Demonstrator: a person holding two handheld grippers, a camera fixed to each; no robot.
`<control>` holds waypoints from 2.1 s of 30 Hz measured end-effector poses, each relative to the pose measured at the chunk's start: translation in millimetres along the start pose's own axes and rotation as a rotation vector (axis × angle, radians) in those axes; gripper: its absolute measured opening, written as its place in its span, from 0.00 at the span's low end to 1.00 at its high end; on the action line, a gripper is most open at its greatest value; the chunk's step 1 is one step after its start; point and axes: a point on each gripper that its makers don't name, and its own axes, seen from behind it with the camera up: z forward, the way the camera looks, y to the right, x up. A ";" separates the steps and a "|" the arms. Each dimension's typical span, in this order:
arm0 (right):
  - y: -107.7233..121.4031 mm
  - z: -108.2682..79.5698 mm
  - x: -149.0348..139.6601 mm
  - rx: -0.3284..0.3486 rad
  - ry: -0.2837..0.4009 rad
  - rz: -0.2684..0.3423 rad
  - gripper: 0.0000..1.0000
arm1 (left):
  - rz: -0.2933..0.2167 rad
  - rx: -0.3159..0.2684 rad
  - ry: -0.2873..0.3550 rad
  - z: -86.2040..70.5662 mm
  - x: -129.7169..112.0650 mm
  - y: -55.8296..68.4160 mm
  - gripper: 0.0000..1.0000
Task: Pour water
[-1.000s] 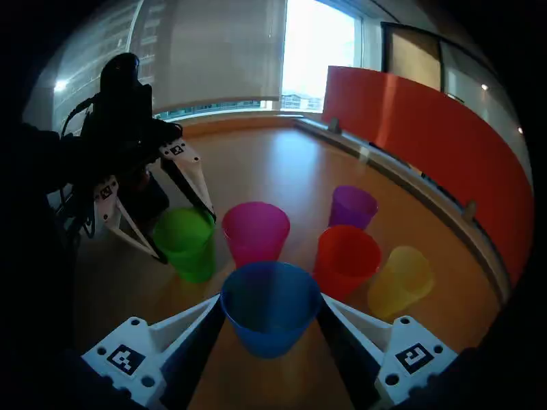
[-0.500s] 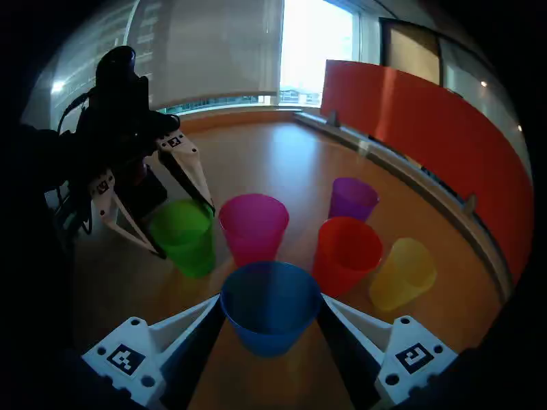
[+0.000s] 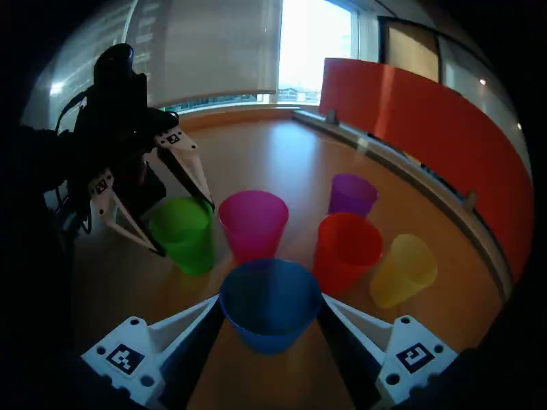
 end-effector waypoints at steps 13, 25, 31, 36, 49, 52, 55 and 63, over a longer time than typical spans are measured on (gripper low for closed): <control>2.1 -7.0 1.4 -0.014 0.005 0.013 1.00 | -0.014 0.011 0.006 -3.8 5.0 -0.9 0.99; -1.2 -29.0 18.5 -0.031 0.062 0.017 1.00 | -0.014 0.042 0.028 -21.1 14.6 -2.9 0.99; -2.7 -43.2 25.8 -0.051 0.097 0.024 1.00 | -0.024 0.062 0.052 -33.0 25.4 -3.6 0.99; -3.6 -54.2 29.3 -0.071 0.122 0.032 1.00 | -0.036 0.088 0.078 -42.8 35.7 -6.2 0.99; 4.3 -85.4 46.7 -0.171 0.242 0.090 0.99 | -0.105 0.255 0.160 -67.3 60.4 -42.2 0.99; 11.1 -94.6 49.2 -0.215 0.276 0.111 0.99 | -0.132 0.316 0.178 -73.9 62.4 -55.0 0.99; 18.9 -104.6 51.9 -0.264 0.315 0.129 0.99 | -0.170 0.374 0.200 -80.4 63.0 -68.0 0.99; 44.5 -133.7 52.0 -0.426 0.408 0.180 0.99 | -0.254 0.522 0.266 -102.0 64.6 -97.0 0.98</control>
